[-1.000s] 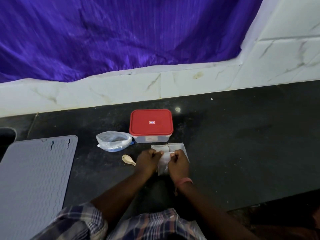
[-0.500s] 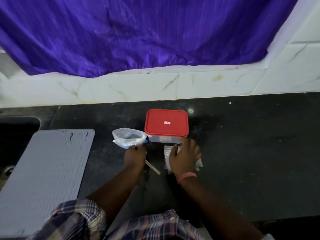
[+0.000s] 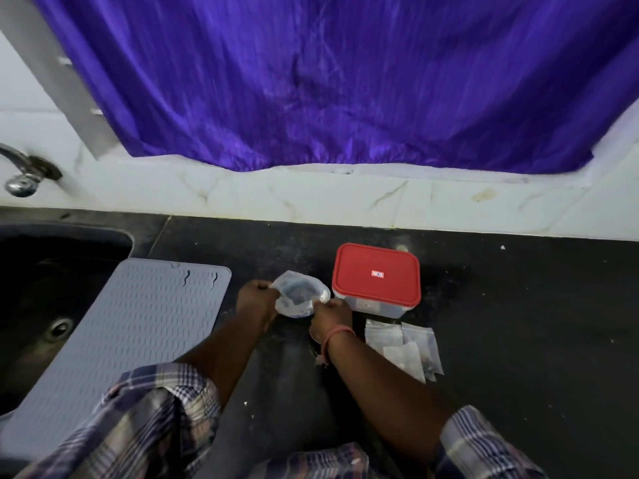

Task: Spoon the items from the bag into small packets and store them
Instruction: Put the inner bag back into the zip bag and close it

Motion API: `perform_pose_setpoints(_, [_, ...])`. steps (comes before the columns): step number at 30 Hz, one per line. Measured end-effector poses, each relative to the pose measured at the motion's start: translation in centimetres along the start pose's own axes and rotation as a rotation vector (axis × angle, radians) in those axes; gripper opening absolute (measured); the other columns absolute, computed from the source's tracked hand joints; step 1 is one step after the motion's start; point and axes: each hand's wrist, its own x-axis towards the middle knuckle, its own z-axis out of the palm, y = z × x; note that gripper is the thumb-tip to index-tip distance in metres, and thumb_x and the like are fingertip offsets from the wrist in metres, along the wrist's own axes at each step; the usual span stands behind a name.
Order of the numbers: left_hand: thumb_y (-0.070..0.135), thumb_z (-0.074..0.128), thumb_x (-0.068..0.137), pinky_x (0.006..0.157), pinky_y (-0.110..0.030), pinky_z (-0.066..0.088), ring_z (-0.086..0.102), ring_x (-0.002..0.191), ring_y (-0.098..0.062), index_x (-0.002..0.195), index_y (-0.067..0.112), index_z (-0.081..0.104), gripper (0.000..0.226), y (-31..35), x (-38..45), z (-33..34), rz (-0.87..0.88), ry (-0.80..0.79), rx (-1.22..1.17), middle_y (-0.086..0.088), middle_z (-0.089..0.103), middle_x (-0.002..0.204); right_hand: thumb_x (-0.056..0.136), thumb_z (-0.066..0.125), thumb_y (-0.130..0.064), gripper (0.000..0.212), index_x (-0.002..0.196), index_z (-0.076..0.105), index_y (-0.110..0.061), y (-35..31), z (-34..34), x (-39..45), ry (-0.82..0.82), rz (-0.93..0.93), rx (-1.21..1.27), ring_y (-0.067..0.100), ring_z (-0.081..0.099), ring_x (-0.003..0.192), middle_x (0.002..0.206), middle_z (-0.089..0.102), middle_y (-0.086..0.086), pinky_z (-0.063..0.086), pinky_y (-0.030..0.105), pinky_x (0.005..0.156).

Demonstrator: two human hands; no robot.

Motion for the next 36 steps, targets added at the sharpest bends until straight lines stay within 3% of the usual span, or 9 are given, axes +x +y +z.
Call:
perform_pose_setpoints(5, [0.014,0.065,0.091,0.086,-0.058,0.060,0.070,0.096,-0.038,0.106,0.007,0.061,0.017,0.0,-1.6,-1.2,0.036,-0.101,-0.061,-0.023,0.069,0.109,0.073,0.068,-0.017,0.018,0.090,0.068,-0.013,-2.1,-0.6,-4.1,-0.101,0.038,0.155,0.024,0.070,0.070,0.077,0.073,0.010,0.058,0.036,0.069])
perform_pose_setpoints(10, [0.041,0.053,0.098,0.089,-0.047,0.059,0.075,0.097,-0.030,0.111,0.015,0.072,0.034,0.6,-4.6,-2.7,0.081,-0.350,-0.161,-0.012,0.078,0.104,0.082,0.067,-0.004,0.027,0.105,0.055,-0.012,-2.3,-1.1,-5.9,-0.113,-0.085,0.200,0.018,0.068,0.060,0.093,0.071,0.017,0.055,0.028,0.055])
perform_pose_setpoints(14, [0.019,0.071,0.093,0.084,-0.046,0.063,0.072,0.101,-0.031,0.115,0.013,0.063,0.024,1.0,-3.6,-4.3,0.022,-0.271,-0.069,-0.014,0.071,0.114,0.075,0.061,-0.007,0.039,0.099,0.062,-0.037,-1.9,-1.2,-6.2,-0.126,-0.221,0.123,0.023,0.067,0.070,0.089,0.072,0.008,0.055,0.035,0.060])
perform_pose_setpoints(17, [0.006,0.080,0.082,0.058,-0.030,0.061,0.070,0.092,-0.023,0.112,0.015,0.060,0.037,0.4,-2.4,-3.8,0.018,-0.154,0.112,-0.008,0.068,0.106,0.071,0.060,-0.014,0.020,0.085,0.064,-0.028,-2.2,-1.6,-7.2,-0.115,-0.268,0.025,0.022,0.065,0.076,0.083,0.070,0.004,0.054,0.040,0.068])
perform_pose_setpoints(21, [0.005,0.064,0.095,0.068,-0.021,0.052,0.065,0.079,-0.006,0.091,0.031,0.071,0.027,-0.6,-3.6,-5.3,0.050,0.218,0.405,0.004,0.071,0.088,0.074,0.073,-0.026,0.019,0.091,0.067,-0.020,-3.6,-2.8,-8.7,-0.312,-0.259,0.034,0.016,0.065,0.080,0.087,0.071,0.004,0.053,0.035,0.073])
perform_pose_setpoints(23, [0.016,0.072,0.089,0.076,-0.035,0.056,0.065,0.079,-0.017,0.084,0.017,0.064,0.009,0.5,-3.0,-4.5,0.168,0.118,0.347,-0.003,0.068,0.084,0.078,0.077,-0.033,0.028,0.098,0.070,-0.015,-4.3,-3.7,-9.6,-0.532,-0.232,0.092,0.014,0.066,0.086,0.093,0.072,0.005,0.052,0.032,0.078])
perform_pose_setpoints(27, [0.001,0.069,0.087,0.070,-0.029,0.045,0.053,0.066,-0.012,0.076,0.015,0.056,0.023,1.5,-4.7,-5.3,0.406,0.105,0.391,0.002,0.058,0.073,0.080,0.077,-0.041,0.028,0.095,0.074,-0.017,-5.8,-4.9,-10.8,-0.707,-0.263,0.039,0.012,0.063,0.087,0.090,0.071,0.000,0.051,0.033,0.082])
perform_pose_setpoints(32, [0.004,0.066,0.088,0.067,-0.030,0.050,0.057,0.070,-0.017,0.083,0.013,0.062,0.012,2.7,-5.7,-4.4,0.556,0.154,0.387,0.006,0.059,0.071,0.080,0.078,-0.026,0.022,0.073,0.063,-0.010,-7.1,-4.3,-10.2,-0.317,-0.415,-0.192,0.013,0.057,0.057,0.061,0.061,0.003,0.045,0.031,0.057])
perform_pose_setpoints(36, [0.015,0.078,0.085,0.075,-0.038,0.057,0.072,0.086,-0.028,0.105,0.009,0.071,0.022,3.9,-8.2,-4.8,0.294,-0.280,0.064,-0.015,0.076,0.093,0.087,0.060,-0.020,0.012,0.078,0.053,-0.018,-9.4,-3.6,-8.5,0.150,-0.578,-0.556,0.026,0.061,0.073,0.072,0.060,0.001,0.039,0.029,0.062])
